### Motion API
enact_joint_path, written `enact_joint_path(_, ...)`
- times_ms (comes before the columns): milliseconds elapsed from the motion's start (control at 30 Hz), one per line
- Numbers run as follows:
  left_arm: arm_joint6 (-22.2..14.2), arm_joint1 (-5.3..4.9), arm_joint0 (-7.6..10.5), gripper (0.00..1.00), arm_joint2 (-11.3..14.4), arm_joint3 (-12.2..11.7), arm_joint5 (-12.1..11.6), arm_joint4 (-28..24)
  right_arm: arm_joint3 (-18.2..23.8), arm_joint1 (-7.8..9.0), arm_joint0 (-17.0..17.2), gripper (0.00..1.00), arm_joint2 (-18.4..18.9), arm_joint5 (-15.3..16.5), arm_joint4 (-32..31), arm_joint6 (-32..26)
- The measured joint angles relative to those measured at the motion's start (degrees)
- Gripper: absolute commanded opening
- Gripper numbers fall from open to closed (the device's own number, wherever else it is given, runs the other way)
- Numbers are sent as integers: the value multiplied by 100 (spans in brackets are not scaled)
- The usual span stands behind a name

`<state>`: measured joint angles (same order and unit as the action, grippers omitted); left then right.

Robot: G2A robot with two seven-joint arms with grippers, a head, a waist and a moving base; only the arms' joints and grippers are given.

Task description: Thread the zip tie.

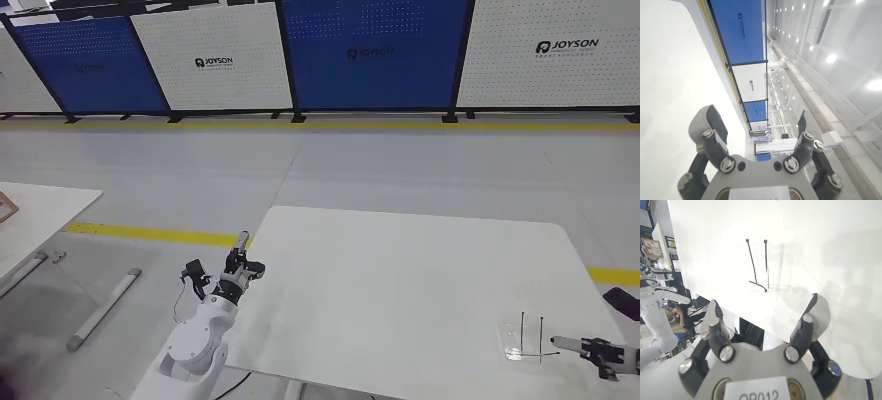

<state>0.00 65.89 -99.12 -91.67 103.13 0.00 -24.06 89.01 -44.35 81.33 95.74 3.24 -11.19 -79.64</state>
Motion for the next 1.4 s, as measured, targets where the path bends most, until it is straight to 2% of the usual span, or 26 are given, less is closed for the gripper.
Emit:
enact_joint_path(100, 0, 0, 0, 100, 0, 0, 0, 0, -192, 65, -138, 100, -194, 493, 65, 0)
enact_joint_path(133, 0, 0, 0, 100, 0, 0, 0, 0, -225, 88, -193, 100, -260, 510, 57, 0)
enact_joint_path(167, 0, 0, 0, 100, 0, 0, 0, 0, -251, 111, -253, 95, -328, 484, 39, 0)
enact_joint_path(233, 0, 0, 0, 100, 0, 0, 0, 0, -304, 159, -391, 48, -484, 355, 4, 0)
enact_joint_path(300, 0, 0, 0, 100, 0, 0, 0, 0, -360, 202, -514, 37, -628, 267, 11, 0)
enact_joint_path(333, 0, 0, 0, 100, 0, 0, 0, 0, -391, 221, -559, 37, -688, 246, 21, 0)
enact_joint_path(400, 0, 0, 0, 100, 0, 0, 0, 0, -460, 263, -652, 30, -827, 206, 52, 0)
enact_joint_path(600, 0, 0, 0, 100, 0, 0, 0, 0, -730, 382, -905, 27, -1198, 101, 246, 0)
enact_joint_path(833, 0, 0, 0, 100, 0, 0, 0, 0, -1069, 492, -1237, 18, -1626, -40, 434, 0)
enact_joint_path(933, 0, 0, 0, 100, 0, 0, 0, 0, -1179, 538, -1351, 20, -1782, -40, 512, 0)
enact_joint_path(1067, 0, 0, 0, 100, 0, 0, 0, 0, -1259, 602, -1448, 22, -1948, -30, 586, 0)
enact_joint_path(1200, 0, 0, 0, 100, 0, 0, 0, 0, -1296, 665, -1521, 17, -2088, -45, 651, 0)
enact_joint_path(1400, 0, 0, 0, 100, 0, 0, 0, 0, -1334, 727, -1635, 16, -2284, -94, 701, 0)
